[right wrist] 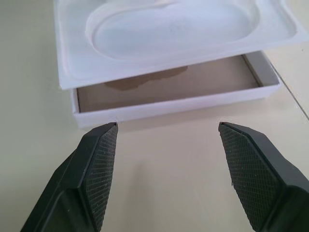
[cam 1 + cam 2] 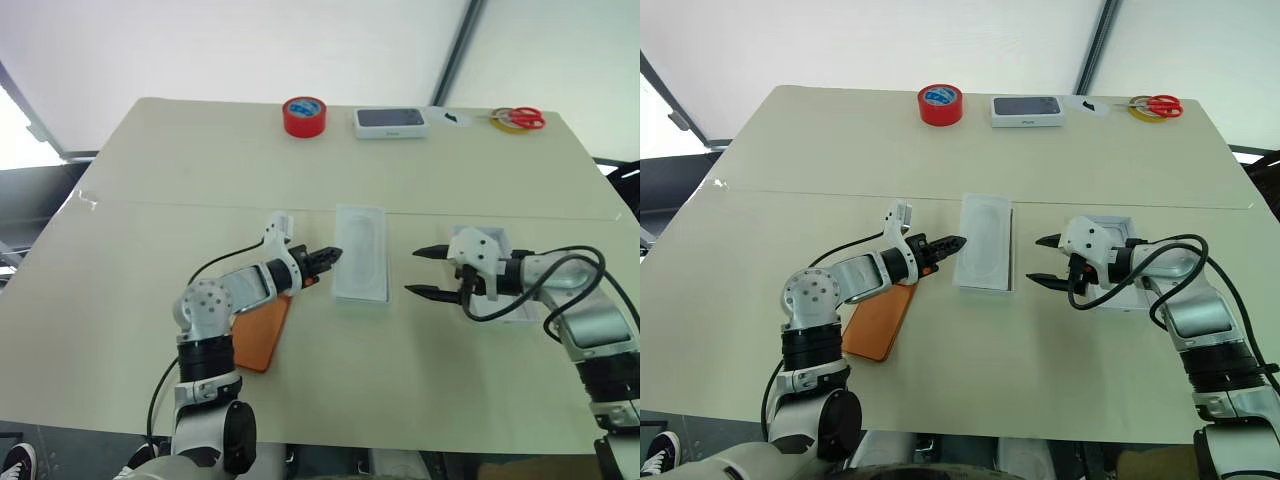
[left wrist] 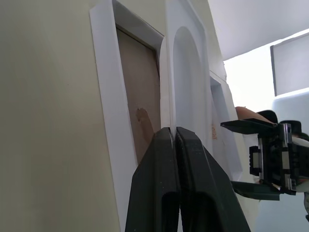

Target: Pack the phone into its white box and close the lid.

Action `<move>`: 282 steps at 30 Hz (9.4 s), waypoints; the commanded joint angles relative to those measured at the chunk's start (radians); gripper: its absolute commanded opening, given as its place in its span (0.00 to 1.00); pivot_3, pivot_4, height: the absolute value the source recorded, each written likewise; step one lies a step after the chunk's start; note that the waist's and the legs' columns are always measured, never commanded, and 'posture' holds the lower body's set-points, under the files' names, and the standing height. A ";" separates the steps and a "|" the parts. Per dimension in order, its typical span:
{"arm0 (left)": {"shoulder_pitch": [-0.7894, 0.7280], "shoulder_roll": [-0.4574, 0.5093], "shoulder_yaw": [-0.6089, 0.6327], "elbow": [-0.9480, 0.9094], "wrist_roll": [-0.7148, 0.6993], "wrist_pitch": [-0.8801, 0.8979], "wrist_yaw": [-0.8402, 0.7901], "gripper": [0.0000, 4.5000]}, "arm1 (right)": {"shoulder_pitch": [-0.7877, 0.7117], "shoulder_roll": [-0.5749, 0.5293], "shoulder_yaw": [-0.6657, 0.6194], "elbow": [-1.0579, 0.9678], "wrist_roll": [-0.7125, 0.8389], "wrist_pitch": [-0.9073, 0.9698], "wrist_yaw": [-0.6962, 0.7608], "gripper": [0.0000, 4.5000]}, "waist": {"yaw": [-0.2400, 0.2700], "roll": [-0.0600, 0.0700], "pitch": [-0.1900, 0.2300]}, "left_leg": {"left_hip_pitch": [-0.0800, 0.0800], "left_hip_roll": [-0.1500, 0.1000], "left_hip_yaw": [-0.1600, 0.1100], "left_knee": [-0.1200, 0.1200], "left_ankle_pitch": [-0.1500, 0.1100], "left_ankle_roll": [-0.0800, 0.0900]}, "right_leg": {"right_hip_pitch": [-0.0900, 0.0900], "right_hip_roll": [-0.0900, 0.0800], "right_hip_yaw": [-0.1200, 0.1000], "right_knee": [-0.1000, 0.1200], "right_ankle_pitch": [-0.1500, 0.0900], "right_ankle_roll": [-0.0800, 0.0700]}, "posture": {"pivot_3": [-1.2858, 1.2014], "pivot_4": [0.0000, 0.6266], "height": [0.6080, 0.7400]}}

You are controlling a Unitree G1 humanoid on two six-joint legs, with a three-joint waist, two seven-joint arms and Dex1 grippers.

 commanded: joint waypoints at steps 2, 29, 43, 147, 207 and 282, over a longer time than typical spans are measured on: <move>-0.033 0.009 -0.043 0.015 0.023 -0.046 -0.017 0.00 | -0.010 0.002 -0.022 -0.030 0.005 -0.019 -0.018 0.77 | -0.001 0.000 0.000 | 0.000 0.000 0.000 0.000 0.000 0.000 | 0.000 0.000 0.000 0.000 0.000 0.000 | 0.52 0.24 0.92; 0.222 0.528 -0.172 -0.317 0.245 -0.549 -0.454 0.54 | -0.193 0.232 0.174 0.108 -0.199 -0.140 -0.189 0.01 | -0.012 0.001 0.000 | 0.000 0.000 0.001 -0.002 0.001 -0.002 | -0.002 0.001 0.000 0.000 0.000 0.000 | 0.52 0.24 0.92; 0.541 0.727 0.163 -0.372 -0.152 -0.281 -0.554 0.54 | -0.266 0.243 0.236 0.125 -0.268 -0.171 -0.137 0.01 | -0.038 0.001 0.001 | -0.001 0.001 0.000 -0.004 0.000 -0.001 | -0.004 -0.002 0.000 0.000 0.000 -0.001 | 0.52 0.24 0.92; 0.286 0.474 0.271 -0.015 -0.217 0.249 -0.476 0.02 | -0.218 0.506 0.390 -0.120 -0.192 0.251 -0.088 0.00 | -0.036 0.004 -0.015 | -0.001 -0.003 0.000 -0.010 0.000 -0.001 | -0.009 -0.006 0.001 0.002 0.000 -0.004 | 0.52 0.24 0.92; 0.053 0.301 0.094 0.105 -0.508 0.016 -0.160 0.00 | -0.022 0.155 0.231 -0.348 -0.036 0.239 -0.017 0.79 | -0.027 -0.004 -0.009 | -0.002 -0.002 0.000 -0.008 0.002 -0.002 | -0.007 -0.004 0.000 0.000 0.000 -0.003 | 0.52 0.24 0.92; -0.048 0.405 -0.626 0.074 0.386 -0.427 -0.516 0.00 | -0.161 0.102 0.155 0.149 -0.253 -0.190 -0.091 0.01 | 0.000 -0.003 -0.005 | -0.001 -0.001 0.001 -0.002 0.001 0.000 | -0.003 -0.002 0.000 0.000 0.000 -0.002 | 0.52 0.24 0.92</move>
